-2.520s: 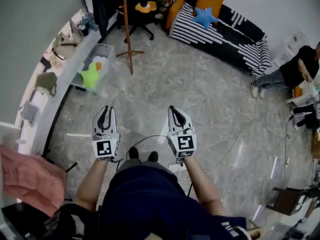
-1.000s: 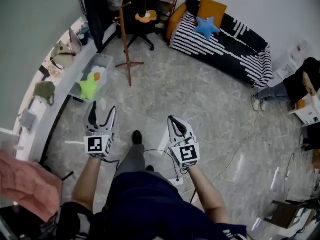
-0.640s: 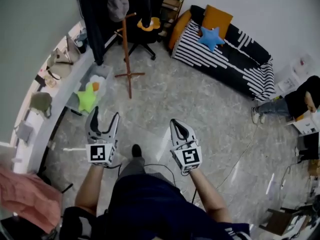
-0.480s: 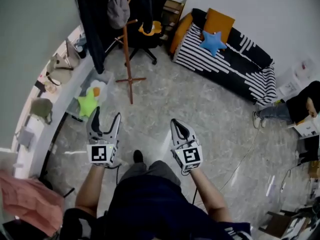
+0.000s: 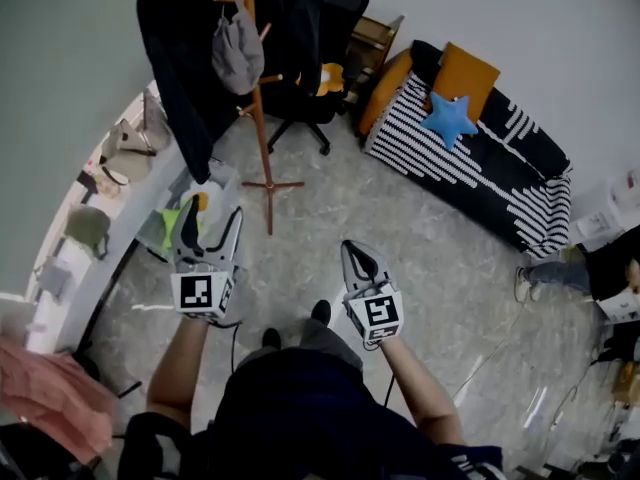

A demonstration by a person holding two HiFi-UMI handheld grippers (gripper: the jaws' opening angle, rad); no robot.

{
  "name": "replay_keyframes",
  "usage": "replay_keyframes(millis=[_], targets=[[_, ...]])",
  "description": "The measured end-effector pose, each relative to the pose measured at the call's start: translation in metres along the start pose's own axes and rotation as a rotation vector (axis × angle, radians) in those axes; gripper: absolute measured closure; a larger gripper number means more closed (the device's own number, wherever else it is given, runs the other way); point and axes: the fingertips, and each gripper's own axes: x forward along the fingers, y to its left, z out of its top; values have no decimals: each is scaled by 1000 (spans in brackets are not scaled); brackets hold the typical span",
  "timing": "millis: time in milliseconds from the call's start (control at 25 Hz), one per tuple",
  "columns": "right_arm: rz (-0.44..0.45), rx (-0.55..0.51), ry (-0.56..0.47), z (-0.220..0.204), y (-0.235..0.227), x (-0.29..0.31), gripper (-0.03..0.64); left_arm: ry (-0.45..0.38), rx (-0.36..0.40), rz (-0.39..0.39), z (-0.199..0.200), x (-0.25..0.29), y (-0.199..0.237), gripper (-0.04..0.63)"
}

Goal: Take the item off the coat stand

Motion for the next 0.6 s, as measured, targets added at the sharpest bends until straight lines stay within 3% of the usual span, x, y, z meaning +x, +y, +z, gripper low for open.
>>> replay_keyframes(millis=[320, 600], targets=[[114, -29, 12, 12, -80, 67, 598, -10, 55, 120, 38, 124, 7, 268], [105, -40, 21, 25, -105, 124, 598, 12, 76, 157, 54, 219, 52, 268]])
